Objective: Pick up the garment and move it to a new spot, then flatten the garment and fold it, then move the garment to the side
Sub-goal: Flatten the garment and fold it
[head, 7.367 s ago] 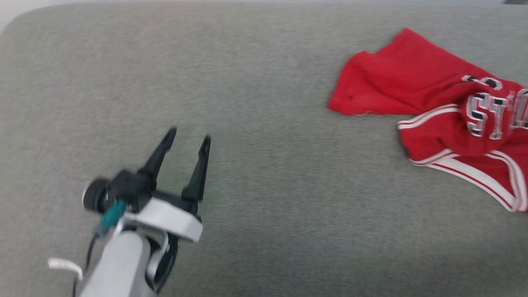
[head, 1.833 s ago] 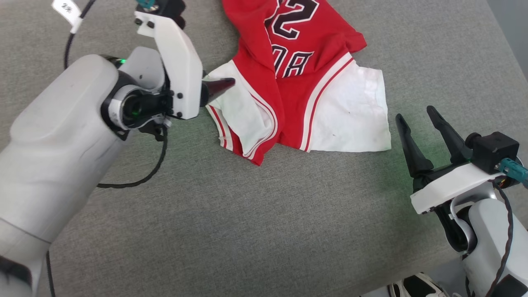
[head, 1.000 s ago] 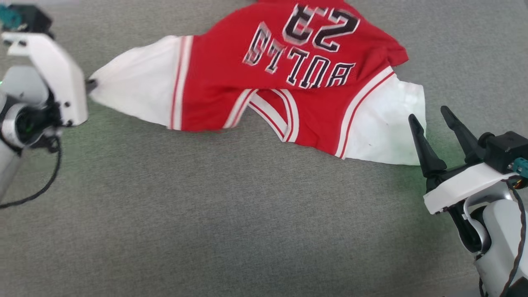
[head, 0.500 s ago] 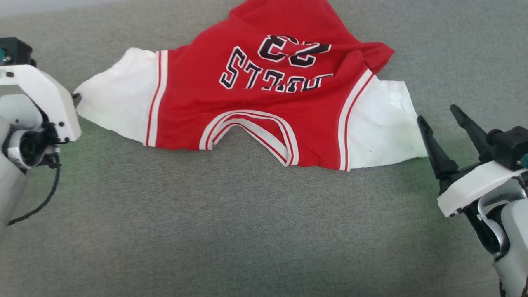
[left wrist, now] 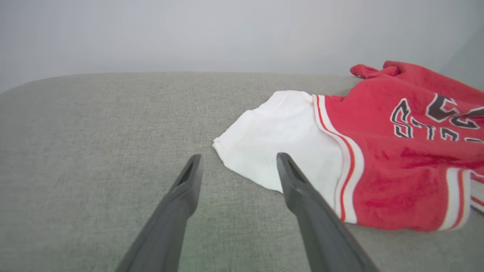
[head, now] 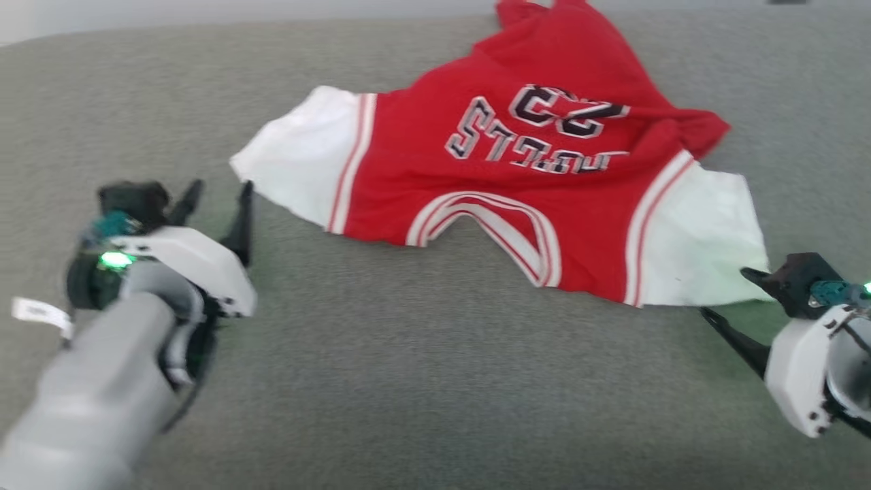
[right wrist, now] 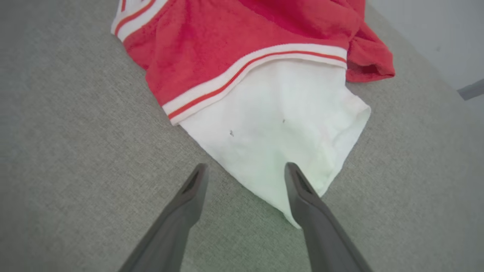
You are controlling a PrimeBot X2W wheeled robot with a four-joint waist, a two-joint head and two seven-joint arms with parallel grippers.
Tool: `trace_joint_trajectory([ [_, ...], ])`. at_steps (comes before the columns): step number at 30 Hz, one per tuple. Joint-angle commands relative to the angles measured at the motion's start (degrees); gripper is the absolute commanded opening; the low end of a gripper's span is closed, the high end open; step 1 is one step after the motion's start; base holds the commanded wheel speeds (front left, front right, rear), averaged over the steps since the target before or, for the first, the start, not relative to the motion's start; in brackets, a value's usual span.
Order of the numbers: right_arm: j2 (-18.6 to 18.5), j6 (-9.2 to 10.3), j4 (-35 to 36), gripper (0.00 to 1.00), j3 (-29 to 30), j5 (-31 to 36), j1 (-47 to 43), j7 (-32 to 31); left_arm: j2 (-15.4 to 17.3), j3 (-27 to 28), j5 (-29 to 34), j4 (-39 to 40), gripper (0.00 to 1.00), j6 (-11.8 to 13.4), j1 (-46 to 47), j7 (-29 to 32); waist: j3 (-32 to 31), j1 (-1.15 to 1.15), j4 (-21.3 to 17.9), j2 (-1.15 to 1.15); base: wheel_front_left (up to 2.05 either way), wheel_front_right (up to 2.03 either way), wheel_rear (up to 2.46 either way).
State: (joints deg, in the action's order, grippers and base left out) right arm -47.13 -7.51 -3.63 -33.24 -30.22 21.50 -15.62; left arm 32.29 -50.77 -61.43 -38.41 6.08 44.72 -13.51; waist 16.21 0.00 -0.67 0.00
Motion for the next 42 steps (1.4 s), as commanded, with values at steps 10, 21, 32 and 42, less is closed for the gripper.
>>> trace_joint_trajectory([
  [10, -13.6, 0.04, 4.2, 1.0, -9.7, -9.7, 5.3, -10.1, -7.0, 18.3, 22.9, 22.0, 1.0, 10.1, -17.6, -1.7, 0.4, 0.0, 9.4, 0.0, 0.0, 0.0, 0.0],
  [21, -14.8, 0.05, -1.9, 1.0, -17.3, -9.9, 8.2, -8.0, -12.9, 30.1, 35.3, 30.1, 1.0, 6.7, -28.3, -1.8, 4.3, 0.0, 11.2, 0.0, 0.0, 0.0, 0.0],
  [32, -12.1, 0.16, -6.3, 0.0, -23.6, -11.0, 12.8, -5.3, -8.2, 29.4, 42.2, 28.4, 1.0, -2.0, -20.2, 0.4, 6.0, 0.0, 8.4, 0.0, 0.0, 0.0, 0.0],
  [42, -10.3, 0.27, -7.3, 0.03, -26.4, -11.2, 17.6, -3.6, -7.1, 27.3, 20.0, 20.6, 1.0, -12.9, -2.7, 41.4, 8.3, 0.0, 7.0, 0.0, 0.0, 0.0, 0.0],
])
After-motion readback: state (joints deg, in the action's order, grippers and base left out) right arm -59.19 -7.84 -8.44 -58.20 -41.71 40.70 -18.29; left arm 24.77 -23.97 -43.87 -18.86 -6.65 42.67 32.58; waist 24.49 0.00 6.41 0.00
